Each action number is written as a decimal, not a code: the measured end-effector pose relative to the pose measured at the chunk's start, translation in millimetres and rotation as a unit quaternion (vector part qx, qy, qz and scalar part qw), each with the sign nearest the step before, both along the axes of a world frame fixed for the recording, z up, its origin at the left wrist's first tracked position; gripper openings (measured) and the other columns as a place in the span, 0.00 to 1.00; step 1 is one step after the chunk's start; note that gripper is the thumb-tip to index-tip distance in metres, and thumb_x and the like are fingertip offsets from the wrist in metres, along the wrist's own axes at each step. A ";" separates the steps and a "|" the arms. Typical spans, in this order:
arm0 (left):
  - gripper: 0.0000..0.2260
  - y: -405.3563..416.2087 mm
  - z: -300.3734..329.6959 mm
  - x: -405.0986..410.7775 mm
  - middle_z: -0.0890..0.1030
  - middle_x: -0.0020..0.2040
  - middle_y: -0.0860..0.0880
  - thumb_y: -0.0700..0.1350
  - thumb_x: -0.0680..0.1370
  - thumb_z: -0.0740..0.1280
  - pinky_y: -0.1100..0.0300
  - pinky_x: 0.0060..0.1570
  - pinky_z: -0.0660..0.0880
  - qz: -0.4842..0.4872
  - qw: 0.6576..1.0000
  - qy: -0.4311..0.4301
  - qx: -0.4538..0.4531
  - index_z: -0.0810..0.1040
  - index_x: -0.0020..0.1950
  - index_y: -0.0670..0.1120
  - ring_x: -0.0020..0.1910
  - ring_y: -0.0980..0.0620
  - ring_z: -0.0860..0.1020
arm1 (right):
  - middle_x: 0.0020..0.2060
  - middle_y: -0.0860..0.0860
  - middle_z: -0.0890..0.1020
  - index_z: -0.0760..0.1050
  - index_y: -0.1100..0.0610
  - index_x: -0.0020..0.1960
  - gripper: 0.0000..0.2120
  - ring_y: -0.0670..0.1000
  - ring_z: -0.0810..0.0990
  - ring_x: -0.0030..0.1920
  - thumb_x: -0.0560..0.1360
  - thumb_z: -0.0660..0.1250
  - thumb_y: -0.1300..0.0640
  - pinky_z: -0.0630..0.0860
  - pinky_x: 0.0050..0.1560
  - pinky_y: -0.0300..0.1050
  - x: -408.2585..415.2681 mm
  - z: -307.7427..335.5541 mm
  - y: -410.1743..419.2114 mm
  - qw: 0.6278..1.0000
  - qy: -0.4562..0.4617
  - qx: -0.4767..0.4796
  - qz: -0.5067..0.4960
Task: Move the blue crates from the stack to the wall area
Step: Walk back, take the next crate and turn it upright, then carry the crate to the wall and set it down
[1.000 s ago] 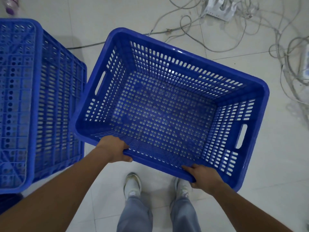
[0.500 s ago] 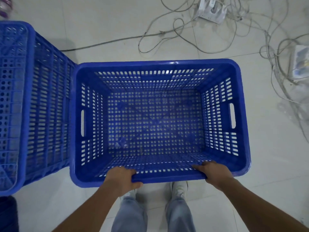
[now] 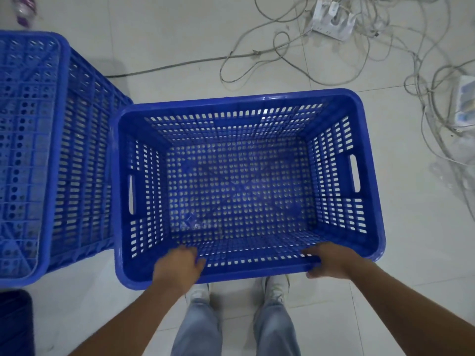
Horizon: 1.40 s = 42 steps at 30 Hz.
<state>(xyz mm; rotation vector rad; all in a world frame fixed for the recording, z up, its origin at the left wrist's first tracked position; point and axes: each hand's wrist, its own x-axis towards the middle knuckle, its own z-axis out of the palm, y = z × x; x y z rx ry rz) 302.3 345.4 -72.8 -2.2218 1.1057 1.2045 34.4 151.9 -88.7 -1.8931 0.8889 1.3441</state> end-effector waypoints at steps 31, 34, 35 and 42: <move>0.27 -31.9 33.1 138.1 0.69 0.72 0.41 0.46 0.78 0.67 0.43 0.64 0.71 0.710 0.688 0.064 -0.136 0.65 0.74 0.40 0.67 0.39 0.71 | 0.51 0.62 0.77 0.69 0.63 0.52 0.15 0.66 0.78 0.52 0.73 0.68 0.54 0.76 0.57 0.62 -14.7 42.8 -130.7 0.766 -0.048 -0.219 -0.602; 0.25 -18.0 57.9 141.3 0.74 0.67 0.39 0.45 0.76 0.69 0.39 0.58 0.74 0.721 0.674 0.075 -0.145 0.68 0.71 0.40 0.60 0.37 0.76 | 0.47 0.63 0.77 0.69 0.65 0.50 0.13 0.65 0.77 0.48 0.74 0.67 0.56 0.76 0.55 0.61 -19.9 75.3 -125.1 0.752 -0.049 -0.242 -0.611; 0.24 -11.3 64.2 148.1 0.76 0.64 0.38 0.45 0.75 0.70 0.39 0.54 0.75 0.723 0.667 0.078 -0.161 0.70 0.69 0.40 0.57 0.36 0.77 | 0.44 0.63 0.77 0.70 0.66 0.49 0.13 0.64 0.77 0.46 0.74 0.67 0.57 0.75 0.54 0.60 -20.8 89.4 -125.5 0.747 -0.054 -0.250 -0.614; 0.23 -24.5 181.2 201.4 0.77 0.61 0.38 0.44 0.71 0.73 0.38 0.46 0.78 0.664 0.712 0.074 -0.215 0.72 0.64 0.44 0.51 0.35 0.78 | 0.41 0.65 0.82 0.71 0.63 0.39 0.11 0.66 0.82 0.47 0.68 0.68 0.56 0.77 0.53 0.67 -26.6 225.3 -146.0 0.705 -0.111 -0.269 -0.647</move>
